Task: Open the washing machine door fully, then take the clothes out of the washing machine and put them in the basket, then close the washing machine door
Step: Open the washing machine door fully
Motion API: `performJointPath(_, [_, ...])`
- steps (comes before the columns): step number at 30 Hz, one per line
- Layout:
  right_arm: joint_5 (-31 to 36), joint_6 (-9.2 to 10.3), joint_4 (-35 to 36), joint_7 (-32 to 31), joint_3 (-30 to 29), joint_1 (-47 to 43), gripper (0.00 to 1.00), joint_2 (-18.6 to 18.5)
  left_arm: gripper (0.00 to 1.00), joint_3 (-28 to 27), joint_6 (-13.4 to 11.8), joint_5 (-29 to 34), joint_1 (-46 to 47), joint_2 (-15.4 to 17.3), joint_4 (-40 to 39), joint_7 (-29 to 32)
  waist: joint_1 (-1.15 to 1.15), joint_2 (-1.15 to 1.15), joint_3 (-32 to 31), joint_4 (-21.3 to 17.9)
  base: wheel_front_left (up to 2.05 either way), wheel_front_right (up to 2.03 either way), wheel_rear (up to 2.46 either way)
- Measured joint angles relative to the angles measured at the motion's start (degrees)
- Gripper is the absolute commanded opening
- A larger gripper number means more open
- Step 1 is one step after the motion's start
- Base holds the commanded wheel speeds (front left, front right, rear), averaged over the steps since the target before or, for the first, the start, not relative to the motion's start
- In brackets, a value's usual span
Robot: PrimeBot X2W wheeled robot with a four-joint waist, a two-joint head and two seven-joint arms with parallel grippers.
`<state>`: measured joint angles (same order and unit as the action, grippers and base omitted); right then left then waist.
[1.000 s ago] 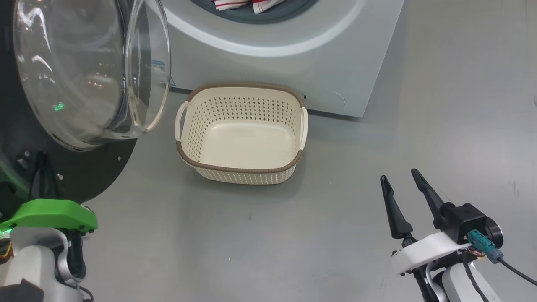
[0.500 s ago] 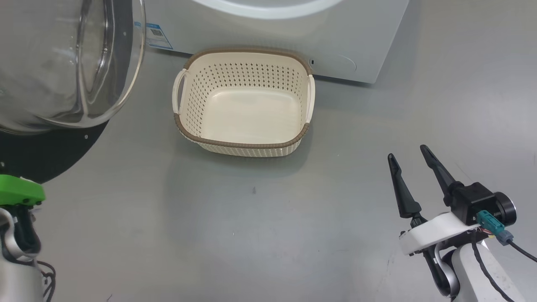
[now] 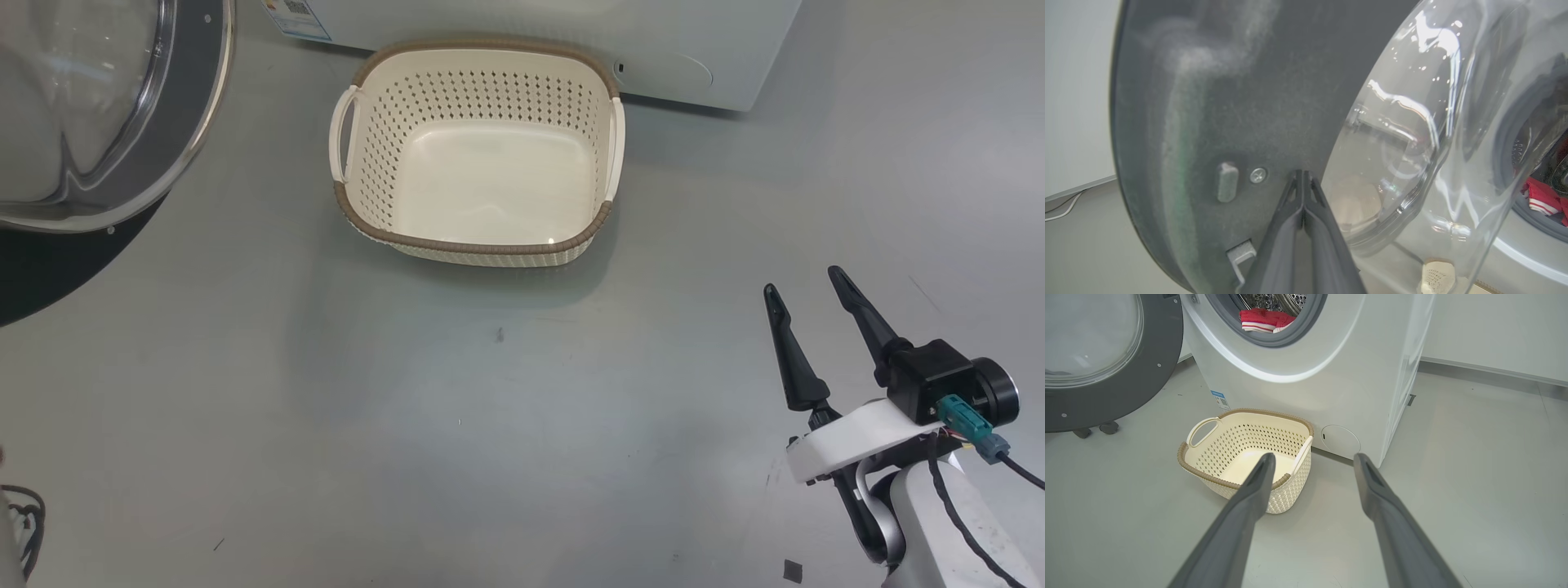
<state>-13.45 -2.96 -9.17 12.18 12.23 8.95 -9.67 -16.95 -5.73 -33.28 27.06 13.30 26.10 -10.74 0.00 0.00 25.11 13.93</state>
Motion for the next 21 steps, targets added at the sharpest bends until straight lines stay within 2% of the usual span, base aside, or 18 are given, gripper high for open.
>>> performJointPath(12, [-0.04,0.07,0.3,-0.03,-0.74,0.97,1.0,-0.86,0.0,-0.2,-0.01,-0.1,2.65,0.26,2.98,-1.02,0.0,0.0,1.88,0.29,0.0,0.0,0.0])
performJointPath(21, [-0.21,0.05,-1.22,0.23,-0.56,1.14,1.0,-0.16,0.0,1.34,1.1,0.58,2.93,-0.13,5.78,-2.02,0.0,0.0,-0.04,0.47,0.0,0.0,0.0])
